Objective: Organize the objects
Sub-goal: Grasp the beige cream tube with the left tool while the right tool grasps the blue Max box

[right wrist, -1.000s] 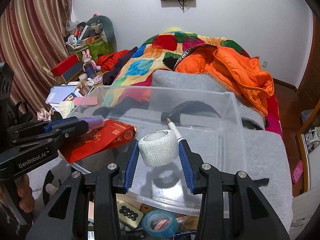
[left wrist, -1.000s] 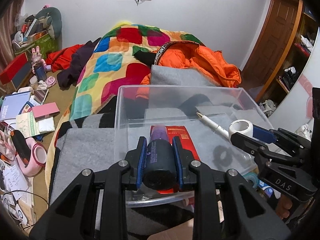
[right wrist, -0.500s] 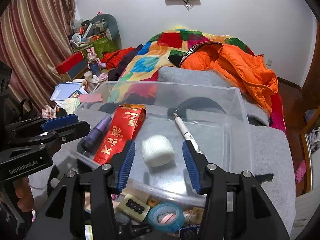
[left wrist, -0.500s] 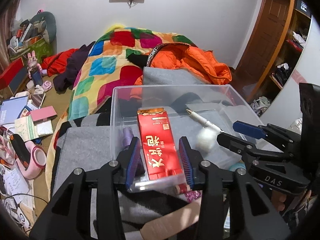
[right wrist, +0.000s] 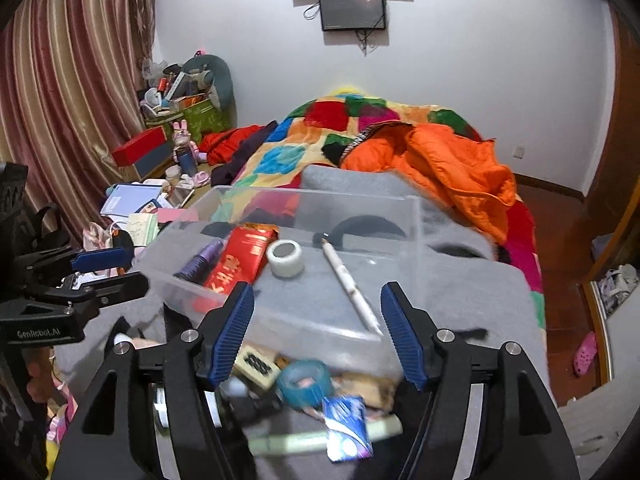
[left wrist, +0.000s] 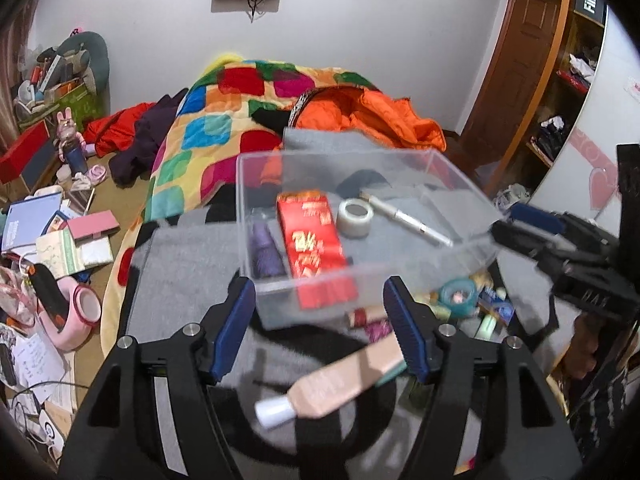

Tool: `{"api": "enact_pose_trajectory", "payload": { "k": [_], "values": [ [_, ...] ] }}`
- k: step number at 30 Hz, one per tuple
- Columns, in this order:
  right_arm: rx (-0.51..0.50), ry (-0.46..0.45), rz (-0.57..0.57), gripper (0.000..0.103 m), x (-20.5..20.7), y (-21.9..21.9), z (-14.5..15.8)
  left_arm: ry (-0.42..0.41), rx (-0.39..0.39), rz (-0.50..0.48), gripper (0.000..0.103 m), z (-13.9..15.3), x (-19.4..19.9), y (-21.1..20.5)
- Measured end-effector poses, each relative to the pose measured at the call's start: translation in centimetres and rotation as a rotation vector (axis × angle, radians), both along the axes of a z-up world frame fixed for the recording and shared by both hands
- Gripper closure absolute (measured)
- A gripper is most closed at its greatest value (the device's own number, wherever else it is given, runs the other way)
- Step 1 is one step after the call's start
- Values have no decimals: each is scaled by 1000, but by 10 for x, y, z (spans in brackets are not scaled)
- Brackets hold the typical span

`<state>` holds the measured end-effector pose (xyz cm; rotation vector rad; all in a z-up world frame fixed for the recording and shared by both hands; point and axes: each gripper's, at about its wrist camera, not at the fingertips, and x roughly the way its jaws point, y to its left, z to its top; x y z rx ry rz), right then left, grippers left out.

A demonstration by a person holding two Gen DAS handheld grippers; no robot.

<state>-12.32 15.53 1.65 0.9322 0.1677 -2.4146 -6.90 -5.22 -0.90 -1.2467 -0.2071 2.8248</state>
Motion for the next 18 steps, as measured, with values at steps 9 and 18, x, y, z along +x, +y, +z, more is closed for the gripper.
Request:
{"api": "enact_pose_trajectory", "payload": {
  "k": [9,18],
  "values": [
    [59,-45,-76,37,19,41,-24,-111,-3,-44,35,-49,22,-6],
    [33,-178,-106,37,21,66,-62,-100,36,-66,35,-69,35,-4]
  ]
}}
